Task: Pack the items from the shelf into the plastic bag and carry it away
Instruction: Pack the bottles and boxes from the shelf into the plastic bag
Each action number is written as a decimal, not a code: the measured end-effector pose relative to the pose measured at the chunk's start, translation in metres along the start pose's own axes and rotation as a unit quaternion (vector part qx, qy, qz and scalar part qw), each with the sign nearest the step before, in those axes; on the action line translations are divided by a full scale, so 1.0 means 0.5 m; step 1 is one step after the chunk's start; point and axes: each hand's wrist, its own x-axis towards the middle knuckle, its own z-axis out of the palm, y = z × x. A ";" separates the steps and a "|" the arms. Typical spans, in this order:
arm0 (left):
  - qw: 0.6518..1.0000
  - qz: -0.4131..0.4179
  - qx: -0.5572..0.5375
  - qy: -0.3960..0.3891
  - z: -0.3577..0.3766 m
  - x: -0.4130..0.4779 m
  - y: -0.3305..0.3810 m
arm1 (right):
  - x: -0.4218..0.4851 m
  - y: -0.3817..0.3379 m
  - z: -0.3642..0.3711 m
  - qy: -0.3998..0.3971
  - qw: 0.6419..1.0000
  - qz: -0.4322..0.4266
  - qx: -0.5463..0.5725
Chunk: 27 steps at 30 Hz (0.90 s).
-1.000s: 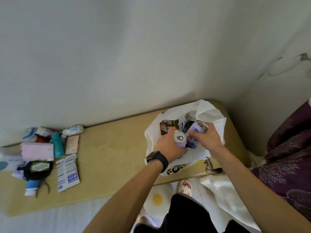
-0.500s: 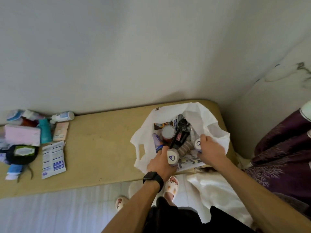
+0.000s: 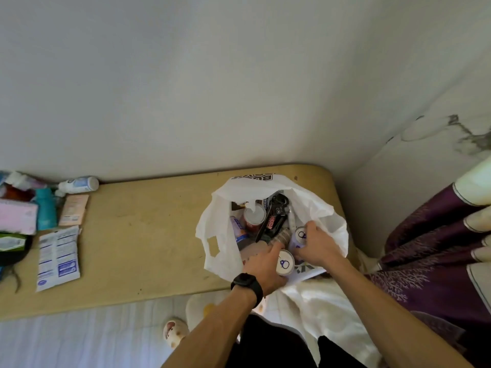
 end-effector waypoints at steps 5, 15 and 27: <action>0.998 -0.051 -0.045 -0.011 0.034 0.029 0.003 | 0.002 0.024 0.039 0.010 1.000 0.026 0.007; 0.999 -0.035 0.030 0.001 0.057 0.035 -0.004 | -0.016 0.073 0.080 0.022 0.995 -0.028 0.097; 0.935 -0.080 0.344 0.035 -0.088 -0.012 -0.097 | 0.029 0.038 -0.056 0.103 0.991 -0.018 -0.083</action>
